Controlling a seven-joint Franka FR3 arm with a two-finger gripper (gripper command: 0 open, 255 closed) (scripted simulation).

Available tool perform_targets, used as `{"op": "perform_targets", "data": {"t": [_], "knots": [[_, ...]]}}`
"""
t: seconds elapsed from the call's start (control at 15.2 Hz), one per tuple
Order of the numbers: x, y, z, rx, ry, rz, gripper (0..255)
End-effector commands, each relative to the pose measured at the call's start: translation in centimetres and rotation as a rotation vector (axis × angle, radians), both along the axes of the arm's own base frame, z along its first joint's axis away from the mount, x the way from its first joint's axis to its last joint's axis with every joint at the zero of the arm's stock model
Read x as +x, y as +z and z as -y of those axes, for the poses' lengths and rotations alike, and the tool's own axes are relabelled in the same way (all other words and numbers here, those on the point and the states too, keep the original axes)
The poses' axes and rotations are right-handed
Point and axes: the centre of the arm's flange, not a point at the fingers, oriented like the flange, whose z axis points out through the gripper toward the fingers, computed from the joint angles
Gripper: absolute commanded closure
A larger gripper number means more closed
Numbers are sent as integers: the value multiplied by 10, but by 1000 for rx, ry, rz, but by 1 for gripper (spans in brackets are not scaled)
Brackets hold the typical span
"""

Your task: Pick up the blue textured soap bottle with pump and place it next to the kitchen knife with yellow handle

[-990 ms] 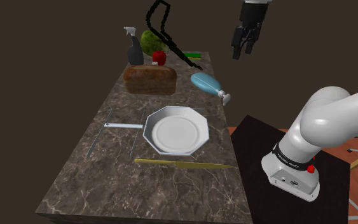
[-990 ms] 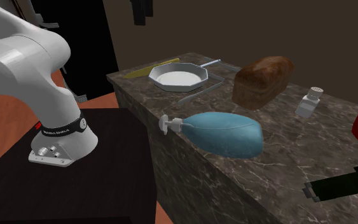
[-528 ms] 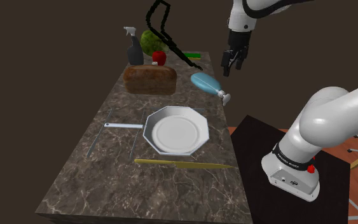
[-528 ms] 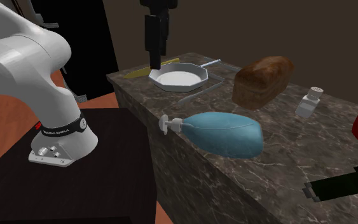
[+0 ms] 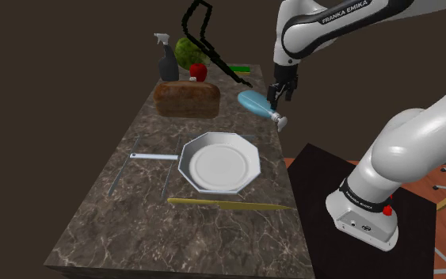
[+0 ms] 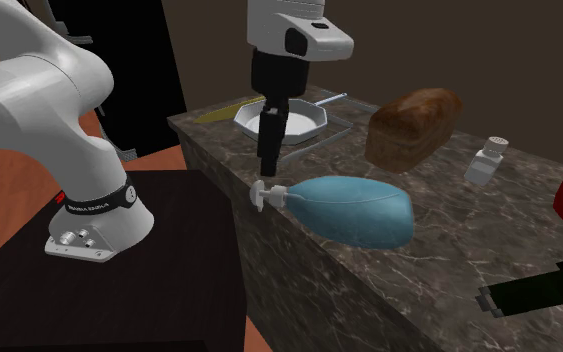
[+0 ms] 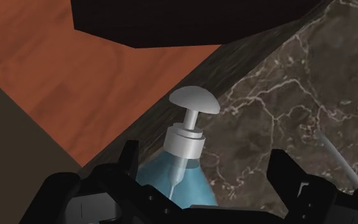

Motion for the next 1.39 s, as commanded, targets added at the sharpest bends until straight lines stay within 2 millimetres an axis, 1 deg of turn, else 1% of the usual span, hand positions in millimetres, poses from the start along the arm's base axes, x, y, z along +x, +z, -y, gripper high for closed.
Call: {"op": "perform_targets", "data": {"t": [0.0,0.53,1.06,1.12,1.32], "knots": [[10,-22,8,-12,-6,-4,0],[6,-62,9,-12,-6,-4,0],[6,-62,9,-12,-6,-4,0],[6,-62,9,-12,-6,-4,255],[6,-62,9,-12,-6,-4,255]]}}
